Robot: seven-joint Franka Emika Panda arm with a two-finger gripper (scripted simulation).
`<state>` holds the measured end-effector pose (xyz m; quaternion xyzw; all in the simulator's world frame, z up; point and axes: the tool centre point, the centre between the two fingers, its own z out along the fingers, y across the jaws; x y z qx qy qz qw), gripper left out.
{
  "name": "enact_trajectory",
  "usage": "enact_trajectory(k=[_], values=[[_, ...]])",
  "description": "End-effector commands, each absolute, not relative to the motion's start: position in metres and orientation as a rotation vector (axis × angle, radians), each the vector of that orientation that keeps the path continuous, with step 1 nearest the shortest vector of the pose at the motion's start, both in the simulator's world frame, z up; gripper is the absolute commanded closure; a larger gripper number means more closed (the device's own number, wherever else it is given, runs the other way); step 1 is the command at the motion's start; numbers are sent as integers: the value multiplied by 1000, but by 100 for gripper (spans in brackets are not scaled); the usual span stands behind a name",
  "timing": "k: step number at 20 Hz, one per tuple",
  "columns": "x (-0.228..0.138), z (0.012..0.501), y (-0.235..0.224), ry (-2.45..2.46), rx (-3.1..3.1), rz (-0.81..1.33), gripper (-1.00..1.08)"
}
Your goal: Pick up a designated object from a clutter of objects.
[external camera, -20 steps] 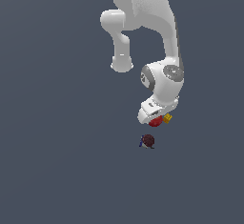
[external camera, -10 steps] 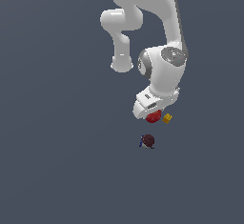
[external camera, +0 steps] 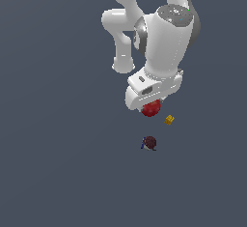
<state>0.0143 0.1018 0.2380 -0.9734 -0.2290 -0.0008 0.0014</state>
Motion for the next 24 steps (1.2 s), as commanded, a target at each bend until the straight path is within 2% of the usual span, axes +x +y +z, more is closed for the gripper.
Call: enact_trajectory(k=[1,12,24], values=[[20,265,92,-720,-3055,-4,108],[43,353,57,-719,-3057,-1,108],[53,381,46,-718,-3058,0,108]])
